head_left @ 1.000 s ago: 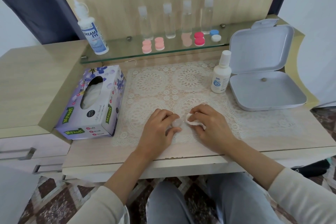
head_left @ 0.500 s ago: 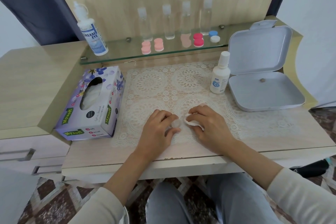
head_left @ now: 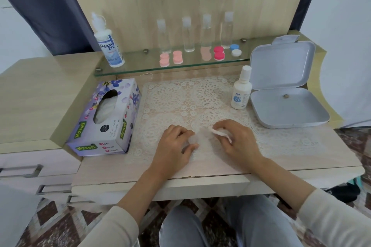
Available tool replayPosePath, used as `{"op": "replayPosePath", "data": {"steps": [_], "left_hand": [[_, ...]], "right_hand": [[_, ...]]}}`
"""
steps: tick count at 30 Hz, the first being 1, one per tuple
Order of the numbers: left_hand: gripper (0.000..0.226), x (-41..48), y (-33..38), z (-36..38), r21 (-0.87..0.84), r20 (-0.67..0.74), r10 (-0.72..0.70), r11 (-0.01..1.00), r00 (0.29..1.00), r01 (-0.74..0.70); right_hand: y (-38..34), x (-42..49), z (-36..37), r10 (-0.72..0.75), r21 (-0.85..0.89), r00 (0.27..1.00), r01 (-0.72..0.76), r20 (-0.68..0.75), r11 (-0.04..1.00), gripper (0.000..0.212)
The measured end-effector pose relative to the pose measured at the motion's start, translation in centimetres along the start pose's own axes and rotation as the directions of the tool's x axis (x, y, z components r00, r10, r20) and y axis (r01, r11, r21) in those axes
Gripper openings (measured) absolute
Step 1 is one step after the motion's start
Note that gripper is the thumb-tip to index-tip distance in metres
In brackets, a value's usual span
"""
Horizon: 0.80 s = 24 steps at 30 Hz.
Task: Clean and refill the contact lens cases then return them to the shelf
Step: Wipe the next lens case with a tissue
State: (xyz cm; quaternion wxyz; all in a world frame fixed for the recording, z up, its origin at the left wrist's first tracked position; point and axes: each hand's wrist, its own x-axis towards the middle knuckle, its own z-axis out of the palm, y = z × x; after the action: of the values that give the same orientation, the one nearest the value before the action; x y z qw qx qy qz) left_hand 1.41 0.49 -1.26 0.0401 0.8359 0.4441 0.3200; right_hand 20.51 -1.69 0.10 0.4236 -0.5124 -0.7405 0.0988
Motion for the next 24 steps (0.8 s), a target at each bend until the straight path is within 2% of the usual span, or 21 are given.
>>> {"op": "replayPosePath", "data": {"steps": [2,5,8,12,15,17,19,21,24], "left_hand": [[0.034,0.1,0.3,-0.1,-0.023,-0.018,-0.014,1.000,1.000,0.014],[0.035,0.3,0.8,-0.5,-0.098,-0.035,-0.051,0.994,0.998,0.047],[0.028,1.2,1.7,-1.7,-0.259,0.016,-0.169,0.951,0.985,0.168],[0.017,2.6,2.9,-3.2,-0.405,0.243,-0.281,0.840,0.928,0.361],[0.009,2.9,3.3,-4.1,-0.521,0.347,-0.337,0.706,0.875,0.479],[0.006,2.9,3.4,-4.4,-0.582,0.391,-0.375,0.606,0.840,0.542],[0.013,2.8,3.7,-4.6,-0.609,0.417,-0.429,0.523,0.802,0.596],[0.023,2.8,3.9,-4.6,-0.608,0.422,-0.465,0.491,0.778,0.623],[0.028,2.6,4.3,-4.4,-0.659,0.436,-0.444,0.435,0.783,0.613]], "right_hand": [[-0.3,0.4,-1.0,0.078,0.055,0.996,-0.075,-0.042,0.996,0.017],[-0.5,1.0,-2.2,0.148,0.112,0.988,-0.144,-0.030,0.983,0.013],[-0.9,1.2,-2.5,0.097,0.161,0.995,-0.092,-0.020,0.983,0.008],[-1.6,1.5,-2.4,0.029,0.219,0.996,-0.046,0.079,0.975,0.007],[-2.1,1.8,-2.3,0.043,0.280,0.996,-0.065,0.083,0.958,0.011],[-2.4,1.9,-2.4,0.088,0.343,0.992,-0.115,0.095,0.932,0.012],[-2.6,1.8,-2.6,0.117,0.385,0.983,-0.164,0.144,0.908,0.009],[-2.6,1.6,-2.4,0.115,0.383,0.981,-0.168,0.157,0.908,0.006],[-2.5,1.3,-2.2,0.150,0.421,0.982,-0.183,0.112,0.888,0.012]]}}
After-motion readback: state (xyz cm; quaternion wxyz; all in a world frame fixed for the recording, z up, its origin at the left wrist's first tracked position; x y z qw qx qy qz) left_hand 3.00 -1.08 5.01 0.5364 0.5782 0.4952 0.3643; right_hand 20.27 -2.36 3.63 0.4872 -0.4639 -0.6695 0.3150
